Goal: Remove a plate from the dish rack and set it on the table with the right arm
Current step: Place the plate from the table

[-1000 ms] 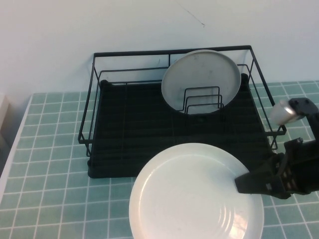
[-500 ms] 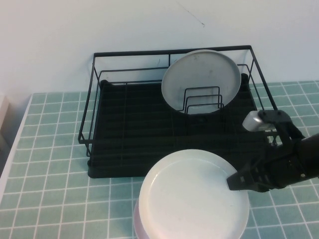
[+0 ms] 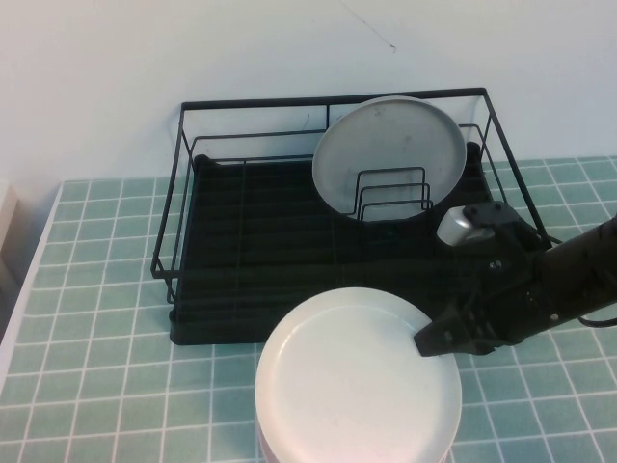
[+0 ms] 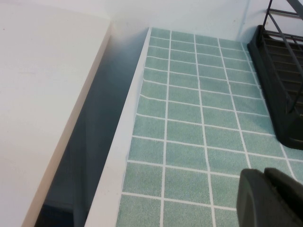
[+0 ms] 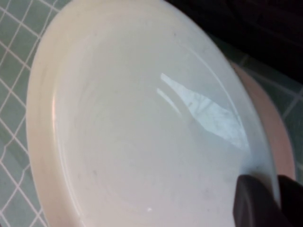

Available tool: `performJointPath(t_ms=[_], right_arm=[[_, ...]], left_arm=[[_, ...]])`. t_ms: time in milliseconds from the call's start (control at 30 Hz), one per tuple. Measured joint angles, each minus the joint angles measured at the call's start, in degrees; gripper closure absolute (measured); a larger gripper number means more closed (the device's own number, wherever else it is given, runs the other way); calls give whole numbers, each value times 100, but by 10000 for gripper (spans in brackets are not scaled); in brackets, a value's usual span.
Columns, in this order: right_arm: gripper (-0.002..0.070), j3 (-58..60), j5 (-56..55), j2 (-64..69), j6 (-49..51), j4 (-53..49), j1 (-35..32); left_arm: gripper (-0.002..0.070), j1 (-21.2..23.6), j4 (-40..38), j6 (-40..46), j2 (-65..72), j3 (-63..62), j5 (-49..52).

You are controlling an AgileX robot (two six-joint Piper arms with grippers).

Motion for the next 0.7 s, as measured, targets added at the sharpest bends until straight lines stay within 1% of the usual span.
performJointPath(t_ms=[300,600,700], right_arm=[[627,0,164,25,-823,432,0],[627,0,166,25,-998,432,0],[613,0,166,25,-1020,432,0]], left_arm=[[678,0,0,0,0,0,0],[678,0,0,0,0,0,0],[678,0,0,0,0,0,0]])
